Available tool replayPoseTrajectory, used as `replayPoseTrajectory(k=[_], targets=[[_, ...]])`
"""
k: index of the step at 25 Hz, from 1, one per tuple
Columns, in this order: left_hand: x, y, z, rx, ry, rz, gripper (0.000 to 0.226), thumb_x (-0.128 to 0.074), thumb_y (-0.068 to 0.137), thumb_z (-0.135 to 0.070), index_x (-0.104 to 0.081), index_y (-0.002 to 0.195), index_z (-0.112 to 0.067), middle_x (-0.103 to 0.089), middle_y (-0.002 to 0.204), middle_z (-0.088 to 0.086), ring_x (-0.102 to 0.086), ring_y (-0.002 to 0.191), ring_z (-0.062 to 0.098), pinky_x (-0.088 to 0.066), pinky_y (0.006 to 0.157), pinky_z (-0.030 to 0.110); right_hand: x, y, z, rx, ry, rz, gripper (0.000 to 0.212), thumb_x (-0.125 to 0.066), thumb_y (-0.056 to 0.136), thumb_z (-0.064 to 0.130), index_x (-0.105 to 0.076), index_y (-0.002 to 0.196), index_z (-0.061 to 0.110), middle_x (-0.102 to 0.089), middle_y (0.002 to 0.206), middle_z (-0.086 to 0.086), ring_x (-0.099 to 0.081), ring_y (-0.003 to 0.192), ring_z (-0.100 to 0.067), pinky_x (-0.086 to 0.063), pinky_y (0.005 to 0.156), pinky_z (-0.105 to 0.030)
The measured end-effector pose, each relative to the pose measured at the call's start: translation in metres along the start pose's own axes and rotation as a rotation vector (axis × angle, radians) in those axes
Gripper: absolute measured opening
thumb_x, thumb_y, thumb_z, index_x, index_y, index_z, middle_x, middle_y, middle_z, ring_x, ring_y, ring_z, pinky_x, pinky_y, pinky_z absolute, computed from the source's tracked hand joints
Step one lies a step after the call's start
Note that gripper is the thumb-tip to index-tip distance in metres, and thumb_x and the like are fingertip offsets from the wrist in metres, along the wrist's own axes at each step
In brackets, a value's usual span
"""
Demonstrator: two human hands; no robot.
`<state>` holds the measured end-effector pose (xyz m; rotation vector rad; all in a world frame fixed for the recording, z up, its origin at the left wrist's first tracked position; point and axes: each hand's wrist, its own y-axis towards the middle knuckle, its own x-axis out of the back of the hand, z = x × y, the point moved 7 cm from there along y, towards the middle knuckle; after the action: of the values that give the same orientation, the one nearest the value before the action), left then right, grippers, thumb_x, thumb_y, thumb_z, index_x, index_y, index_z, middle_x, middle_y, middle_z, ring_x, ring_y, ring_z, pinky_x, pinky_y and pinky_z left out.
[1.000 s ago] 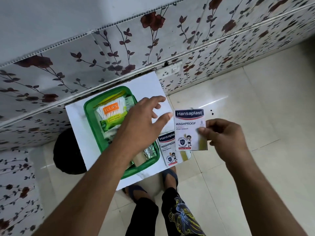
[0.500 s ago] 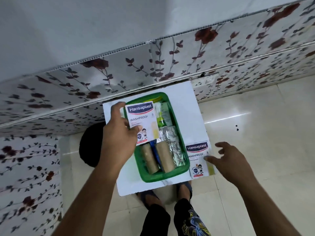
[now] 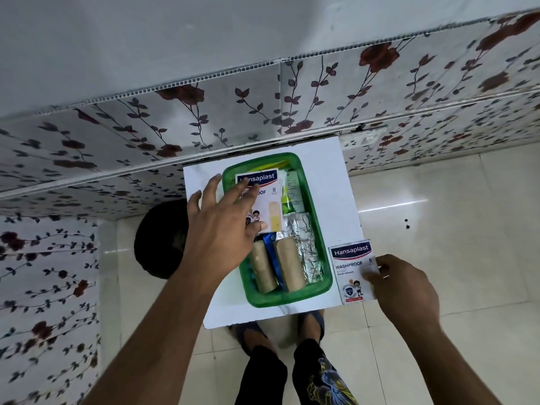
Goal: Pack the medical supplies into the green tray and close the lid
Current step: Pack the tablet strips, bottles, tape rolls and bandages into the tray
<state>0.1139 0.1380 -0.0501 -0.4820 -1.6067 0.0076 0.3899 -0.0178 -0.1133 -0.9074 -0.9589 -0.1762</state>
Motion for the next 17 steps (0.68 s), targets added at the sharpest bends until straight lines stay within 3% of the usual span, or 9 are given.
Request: replayPoseTrajectory(k=[2,5,8,11,13,17], targets=[[0.003,0.001,0.003,0.015,-0.036,-0.033,0.063,-0.058,0.086,-0.056,-0.047,0.142,-0.030,-0.048,0.149,-0.007,-0.022,0.145,0.029,-0.018,0.112,0.056,0.032,-0.007,0.002,-0.009,0.048,-0.117,0.014,-0.064,0.086,0.025,-0.072,0.097,0.025,-0.074,0.083,0.002,-0.058,0.067,-0.025,-0.043,0.058,-0.030],[0.015,-0.009,0.018,0.055,-0.261,-0.200,0.048,-0.058,0.087,-0.046,-0.058,0.131,-0.027,-0.057,0.140,-0.005,-0.032,0.139,0.027,-0.025,0.109,0.050,0.095,-0.033,0.025,0.061,0.324,-0.274,0.015,-0.067,0.081,0.025,-0.073,0.084,0.038,-0.071,0.069,0.017,-0.066,0.061,-0.013,-0.050,0.050,-0.031],[0.019,-0.024,0.033,0.083,-0.425,-0.321,0.038,-0.056,0.088,-0.030,-0.063,0.125,-0.022,-0.061,0.134,-0.003,-0.045,0.131,0.025,-0.026,0.107,0.029,0.098,-0.061,0.091,0.282,0.533,-0.104,0.021,-0.070,0.079,0.022,-0.073,0.083,0.043,-0.073,0.073,0.025,-0.069,0.059,0.000,-0.052,0.050,-0.015],[0.011,-0.039,0.047,0.165,-0.530,-0.325,0.035,-0.060,0.087,-0.017,-0.065,0.122,-0.019,-0.064,0.129,-0.003,-0.052,0.123,0.023,-0.020,0.104,0.011,0.040,-0.071,0.144,0.373,0.308,0.129,0.009,-0.073,0.081,0.019,-0.071,0.080,0.028,-0.072,0.072,0.021,-0.069,0.070,-0.002,-0.053,0.060,-0.019],[0.001,-0.048,0.057,0.210,-0.574,-0.300,0.036,-0.061,0.087,-0.014,-0.065,0.122,-0.021,-0.063,0.128,-0.003,-0.052,0.122,0.022,-0.025,0.101,0.016,0.008,-0.069,0.161,0.394,0.144,0.175,0.012,-0.073,0.081,0.021,-0.068,0.089,0.028,-0.072,0.081,0.017,-0.069,0.081,-0.012,-0.052,0.065,-0.023],[-0.012,-0.060,0.068,0.239,-0.610,-0.295,0.037,-0.062,0.087,-0.014,-0.063,0.123,-0.024,-0.060,0.126,-0.004,-0.051,0.118,0.017,-0.032,0.096,0.020,-0.013,-0.070,0.172,0.500,-0.080,0.020,0.045,-0.073,0.074,0.028,-0.042,0.107,0.028,-0.068,0.107,0.004,-0.067,0.083,-0.027,-0.042,0.056,-0.031]])
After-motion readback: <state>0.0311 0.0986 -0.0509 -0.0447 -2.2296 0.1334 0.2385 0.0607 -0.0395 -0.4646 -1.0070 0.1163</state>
